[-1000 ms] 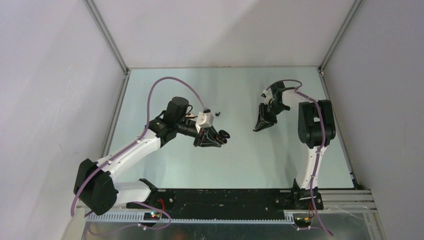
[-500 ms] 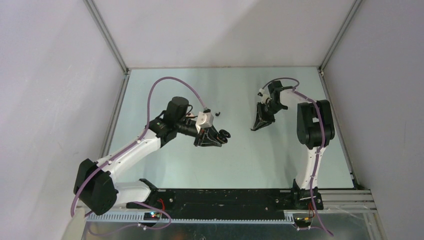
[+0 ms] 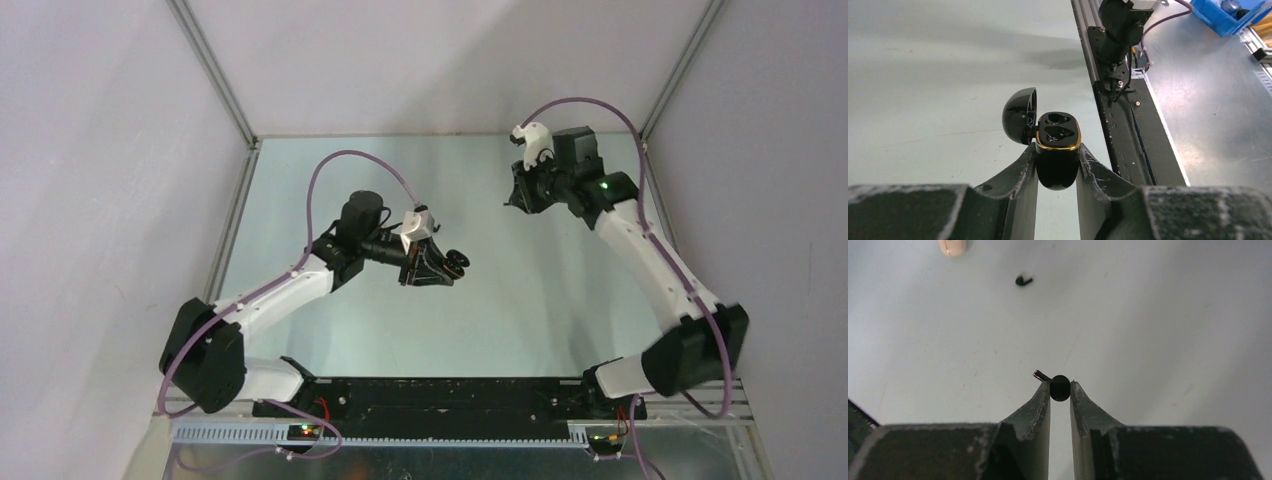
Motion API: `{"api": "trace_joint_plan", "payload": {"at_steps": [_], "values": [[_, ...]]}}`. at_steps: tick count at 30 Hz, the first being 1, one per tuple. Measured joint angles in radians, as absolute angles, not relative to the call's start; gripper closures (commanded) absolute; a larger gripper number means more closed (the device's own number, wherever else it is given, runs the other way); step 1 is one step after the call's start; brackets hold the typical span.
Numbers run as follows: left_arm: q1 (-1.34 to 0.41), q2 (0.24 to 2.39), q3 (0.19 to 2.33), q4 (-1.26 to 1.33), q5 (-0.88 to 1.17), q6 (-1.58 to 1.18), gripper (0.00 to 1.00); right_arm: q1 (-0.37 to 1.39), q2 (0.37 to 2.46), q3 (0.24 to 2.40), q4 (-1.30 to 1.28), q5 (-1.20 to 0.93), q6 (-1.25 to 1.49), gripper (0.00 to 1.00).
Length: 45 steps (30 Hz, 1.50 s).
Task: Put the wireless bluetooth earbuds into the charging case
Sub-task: Pick up the earbud from the center of the board, then place the earbud in the charging case.
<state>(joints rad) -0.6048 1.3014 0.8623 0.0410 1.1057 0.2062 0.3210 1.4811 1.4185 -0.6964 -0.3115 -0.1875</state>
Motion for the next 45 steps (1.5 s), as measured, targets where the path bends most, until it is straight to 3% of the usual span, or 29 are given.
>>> {"api": "trace_joint_plan", "payload": {"at_steps": [6,20,34,45], "values": [[-0.604,1.384,0.862,0.128,1.108,0.093,1.0,0.432,1.256,1.35,-0.616,-0.171,-0.337,0.79],[-0.557,1.415,0.862,0.194,1.114,-0.02,1.0,0.82,1.01,1.263,-0.601,-0.011,-0.565,0.79],[-0.551,1.402,0.862,0.176,1.145,0.029,1.0,1.085,1.182,1.226,-0.607,0.232,-0.667,0.79],[-0.536,1.384,0.831,0.167,1.161,0.08,1.0,1.132,1.203,1.224,-0.608,0.365,-0.698,0.79]]}}
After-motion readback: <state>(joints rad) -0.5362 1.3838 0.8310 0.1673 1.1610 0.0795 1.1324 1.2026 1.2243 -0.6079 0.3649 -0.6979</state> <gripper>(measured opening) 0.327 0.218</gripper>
